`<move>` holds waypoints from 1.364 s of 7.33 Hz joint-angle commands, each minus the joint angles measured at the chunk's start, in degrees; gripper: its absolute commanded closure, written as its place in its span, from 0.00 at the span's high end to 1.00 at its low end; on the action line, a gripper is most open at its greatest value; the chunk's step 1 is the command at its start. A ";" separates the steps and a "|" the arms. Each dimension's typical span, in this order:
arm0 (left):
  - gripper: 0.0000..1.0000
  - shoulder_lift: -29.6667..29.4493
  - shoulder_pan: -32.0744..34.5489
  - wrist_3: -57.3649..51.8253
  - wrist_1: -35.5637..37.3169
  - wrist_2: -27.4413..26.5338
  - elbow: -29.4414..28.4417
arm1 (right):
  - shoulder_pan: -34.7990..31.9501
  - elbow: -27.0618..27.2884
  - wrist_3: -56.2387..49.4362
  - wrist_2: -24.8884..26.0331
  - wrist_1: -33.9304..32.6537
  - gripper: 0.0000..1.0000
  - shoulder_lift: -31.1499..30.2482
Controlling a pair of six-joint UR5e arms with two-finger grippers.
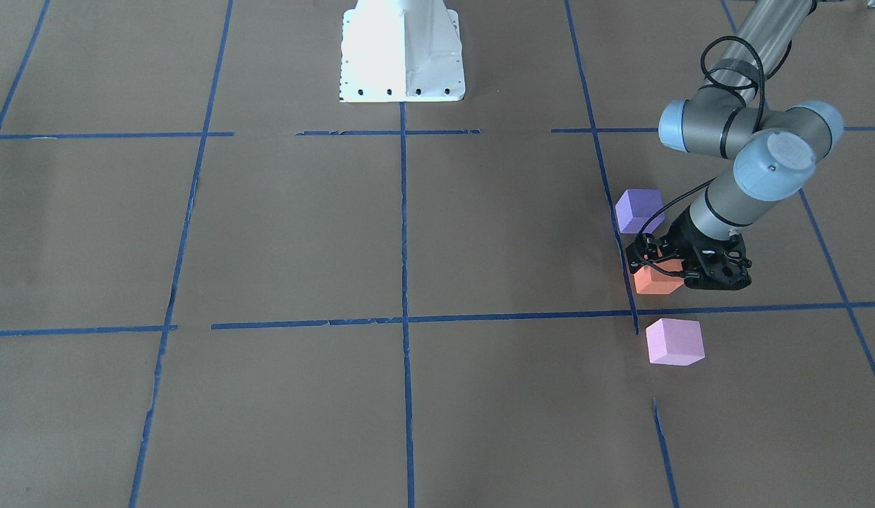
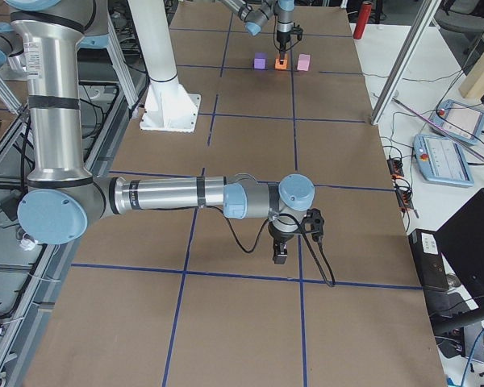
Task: Arrange blocks in a line
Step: 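Open the left gripper and withdraw it away from the cubes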
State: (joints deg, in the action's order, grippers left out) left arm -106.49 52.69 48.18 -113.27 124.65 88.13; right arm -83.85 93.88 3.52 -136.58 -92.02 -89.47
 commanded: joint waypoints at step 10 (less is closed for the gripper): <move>1.00 15.52 34.67 -55.13 16.06 3.49 2.31 | 0.00 -0.01 0.00 0.00 0.00 1.00 0.00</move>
State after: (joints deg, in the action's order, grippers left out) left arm -91.39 86.67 -6.68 -97.53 128.04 90.55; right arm -83.85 93.87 3.52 -136.58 -92.02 -89.47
